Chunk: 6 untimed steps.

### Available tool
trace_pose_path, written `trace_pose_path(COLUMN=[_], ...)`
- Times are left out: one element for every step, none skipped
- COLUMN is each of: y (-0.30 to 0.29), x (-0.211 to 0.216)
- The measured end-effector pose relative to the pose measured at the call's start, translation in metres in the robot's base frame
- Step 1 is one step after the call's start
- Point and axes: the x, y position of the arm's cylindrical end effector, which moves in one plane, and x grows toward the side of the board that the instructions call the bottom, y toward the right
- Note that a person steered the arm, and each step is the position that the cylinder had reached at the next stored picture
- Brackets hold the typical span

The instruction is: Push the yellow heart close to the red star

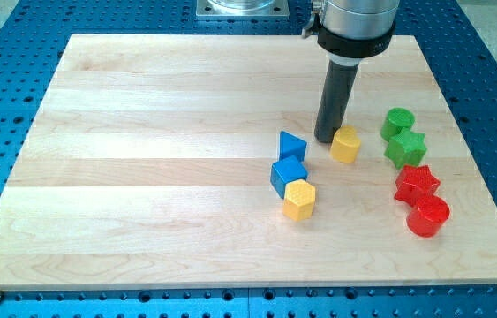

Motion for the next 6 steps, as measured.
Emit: trace_pose_path(y=[0.009,0.01,0.013,0.013,0.013,-0.009], x=[-0.037,0.002,0.049,0.049,0.026,-0.044])
